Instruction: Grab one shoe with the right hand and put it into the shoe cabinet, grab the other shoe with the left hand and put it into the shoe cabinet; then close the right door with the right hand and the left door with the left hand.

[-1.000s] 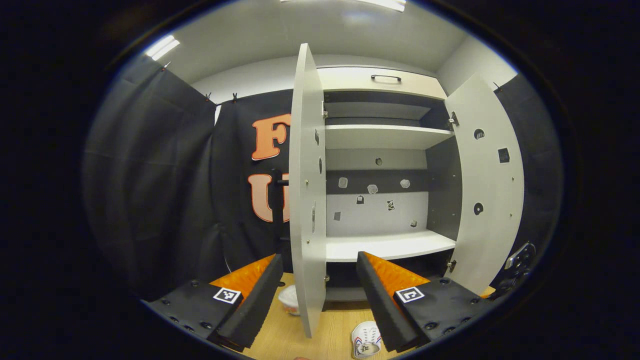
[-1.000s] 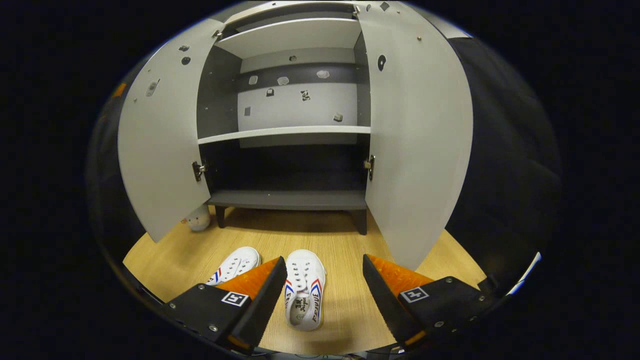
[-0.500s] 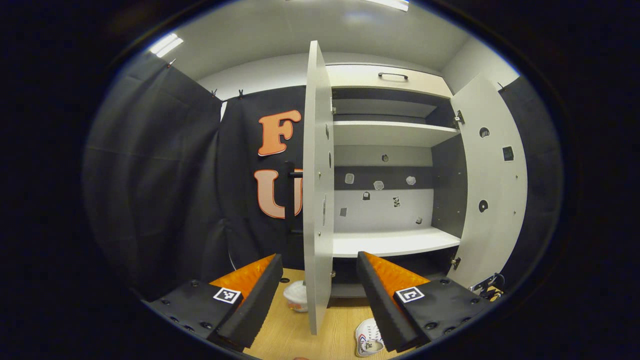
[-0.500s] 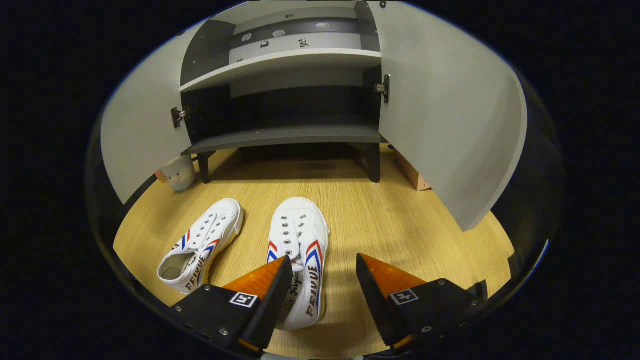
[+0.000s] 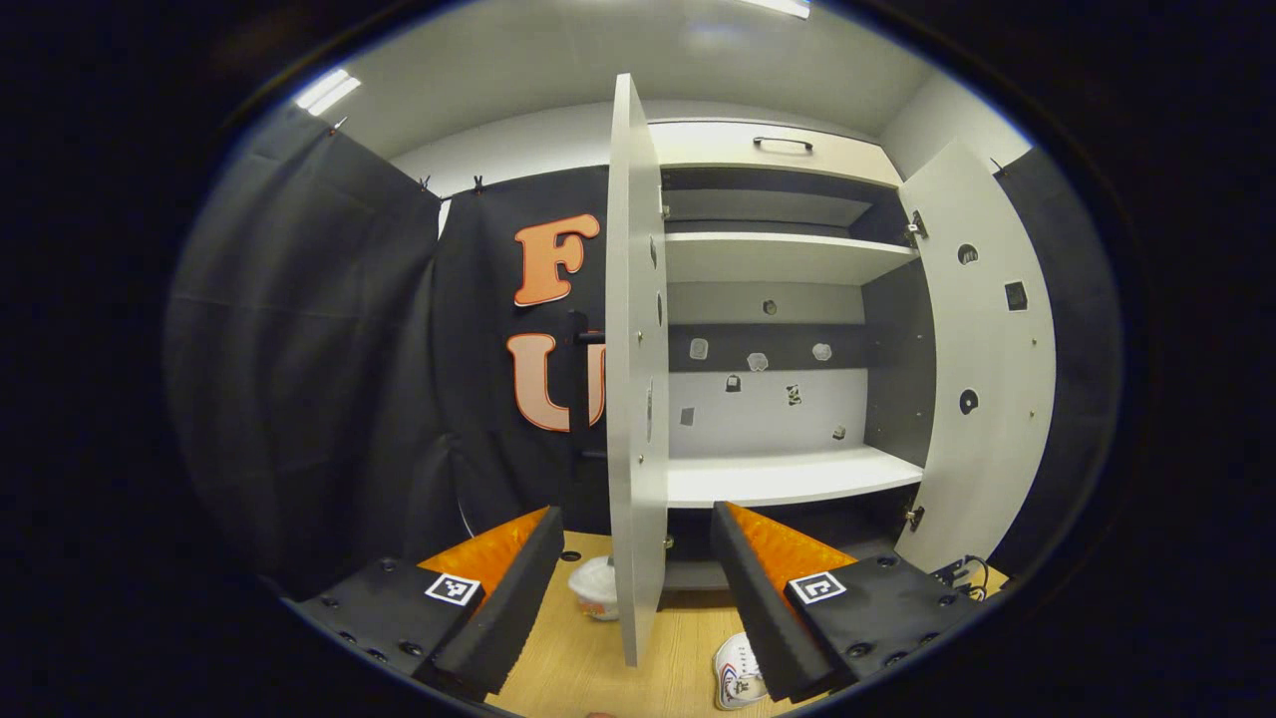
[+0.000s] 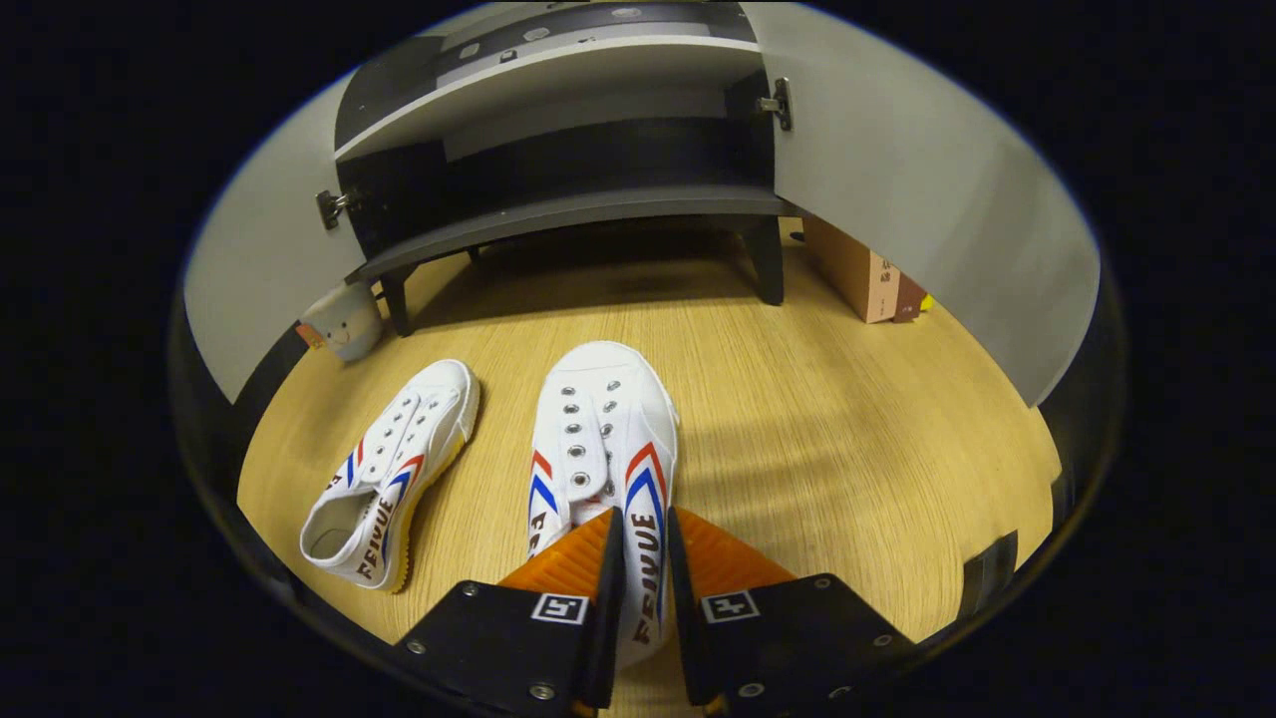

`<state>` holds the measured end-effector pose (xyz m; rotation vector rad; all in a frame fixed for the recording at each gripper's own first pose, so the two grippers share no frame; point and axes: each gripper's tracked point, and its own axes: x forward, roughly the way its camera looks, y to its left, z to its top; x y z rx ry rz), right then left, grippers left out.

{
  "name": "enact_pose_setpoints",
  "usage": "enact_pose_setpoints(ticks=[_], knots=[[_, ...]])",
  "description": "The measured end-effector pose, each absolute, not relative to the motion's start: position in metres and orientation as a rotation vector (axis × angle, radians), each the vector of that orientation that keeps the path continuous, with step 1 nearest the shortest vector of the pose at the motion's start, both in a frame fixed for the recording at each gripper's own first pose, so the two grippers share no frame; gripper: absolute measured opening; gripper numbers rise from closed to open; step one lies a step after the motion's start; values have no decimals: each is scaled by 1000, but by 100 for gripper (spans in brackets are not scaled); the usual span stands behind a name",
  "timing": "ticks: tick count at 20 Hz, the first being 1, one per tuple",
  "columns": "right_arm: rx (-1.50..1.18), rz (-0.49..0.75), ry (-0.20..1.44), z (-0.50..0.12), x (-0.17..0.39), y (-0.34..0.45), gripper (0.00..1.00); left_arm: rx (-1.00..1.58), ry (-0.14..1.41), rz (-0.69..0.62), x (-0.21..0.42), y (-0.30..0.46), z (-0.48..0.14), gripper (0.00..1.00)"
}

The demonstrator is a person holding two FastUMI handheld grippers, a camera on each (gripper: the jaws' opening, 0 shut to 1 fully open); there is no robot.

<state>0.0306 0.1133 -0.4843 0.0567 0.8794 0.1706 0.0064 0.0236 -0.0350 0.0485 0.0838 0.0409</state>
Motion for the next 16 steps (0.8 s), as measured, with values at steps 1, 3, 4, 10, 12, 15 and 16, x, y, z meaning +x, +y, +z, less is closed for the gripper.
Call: enact_pose_setpoints(ticks=[1, 3, 4, 10, 12, 15, 16], knots=[[57, 158, 882, -487, 31, 114, 23, 47, 85, 41, 6, 23, -36, 96], [52, 142, 876, -489, 33, 113, 8, 41, 88, 34, 6, 22, -37, 96], [30, 138, 868, -484, 36, 109, 1, 39, 91, 31, 6, 20, -39, 96], [-7, 90, 801, -438, 37, 101, 0, 42, 89, 12, 7, 13, -40, 97], [-12, 84, 773, -418, 37, 100, 0, 34, 90, 4, 7, 9, -42, 97], [24, 77, 737, -377, 40, 100, 0, 23, 91, -9, 8, 5, -44, 97], [34, 72, 726, -365, 40, 100, 0, 22, 91, -13, 9, 3, -45, 94]])
